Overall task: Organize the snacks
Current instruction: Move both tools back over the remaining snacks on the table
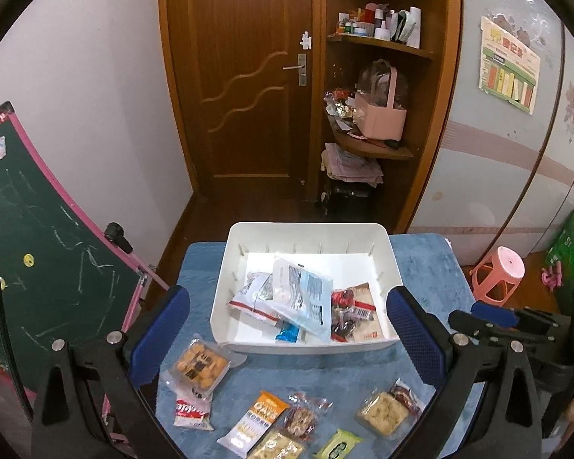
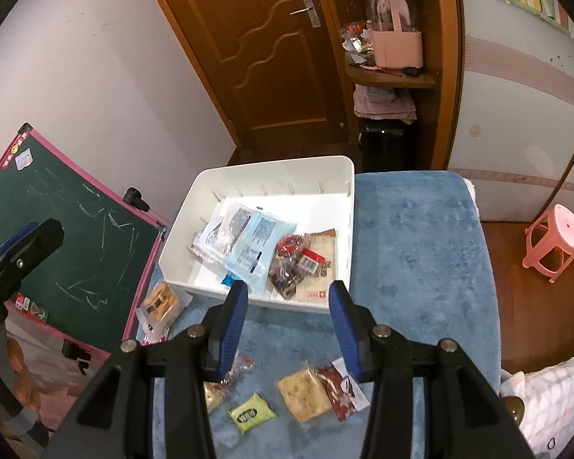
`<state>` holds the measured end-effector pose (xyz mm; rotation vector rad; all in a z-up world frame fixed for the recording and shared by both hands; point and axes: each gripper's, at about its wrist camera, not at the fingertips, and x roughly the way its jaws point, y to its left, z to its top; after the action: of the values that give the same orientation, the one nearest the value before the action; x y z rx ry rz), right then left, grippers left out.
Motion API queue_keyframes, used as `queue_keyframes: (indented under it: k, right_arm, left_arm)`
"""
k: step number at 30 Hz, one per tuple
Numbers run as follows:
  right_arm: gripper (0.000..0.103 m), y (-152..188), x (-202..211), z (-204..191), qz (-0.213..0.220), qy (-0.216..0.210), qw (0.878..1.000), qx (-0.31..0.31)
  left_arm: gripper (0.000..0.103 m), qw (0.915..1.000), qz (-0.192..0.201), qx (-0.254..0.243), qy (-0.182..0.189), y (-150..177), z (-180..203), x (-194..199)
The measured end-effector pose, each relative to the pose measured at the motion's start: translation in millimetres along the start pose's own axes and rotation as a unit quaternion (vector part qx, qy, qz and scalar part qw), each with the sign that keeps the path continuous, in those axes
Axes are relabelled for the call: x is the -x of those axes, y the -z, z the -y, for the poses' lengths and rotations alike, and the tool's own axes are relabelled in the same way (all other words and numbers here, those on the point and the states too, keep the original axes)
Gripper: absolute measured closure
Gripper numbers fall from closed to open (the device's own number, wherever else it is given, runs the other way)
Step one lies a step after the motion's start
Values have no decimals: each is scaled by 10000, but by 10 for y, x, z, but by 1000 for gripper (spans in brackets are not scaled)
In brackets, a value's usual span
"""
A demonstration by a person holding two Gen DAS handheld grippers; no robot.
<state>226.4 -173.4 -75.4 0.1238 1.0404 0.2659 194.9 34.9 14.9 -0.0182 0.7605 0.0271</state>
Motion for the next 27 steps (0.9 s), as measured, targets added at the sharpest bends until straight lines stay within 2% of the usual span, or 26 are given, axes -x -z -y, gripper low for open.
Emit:
queue_keyframes:
  k: [7, 13, 17, 23, 27]
  right_arm:
    - [58, 210, 83, 54, -88, 75, 9999, 70]
    - [58, 397, -8, 126, -298, 180, 9993, 108]
    - [58, 535, -143, 162, -499, 246, 9982, 236]
    - [58, 767, -418, 231, -848, 296, 9948, 487]
    - [58, 908, -667, 332, -1176, 234, 9916, 494]
  left_arm:
    - [1, 10000, -48, -34, 57, 245, 41, 196]
    - [1, 9988, -366, -257, 200, 575, 210, 108]
    - [1, 9944, -845, -418, 479, 907, 379, -94]
    - [1, 9802, -1721, -521, 830, 1537, 609, -506]
    - [3, 9700, -2205, -483, 898, 1886, 683, -787]
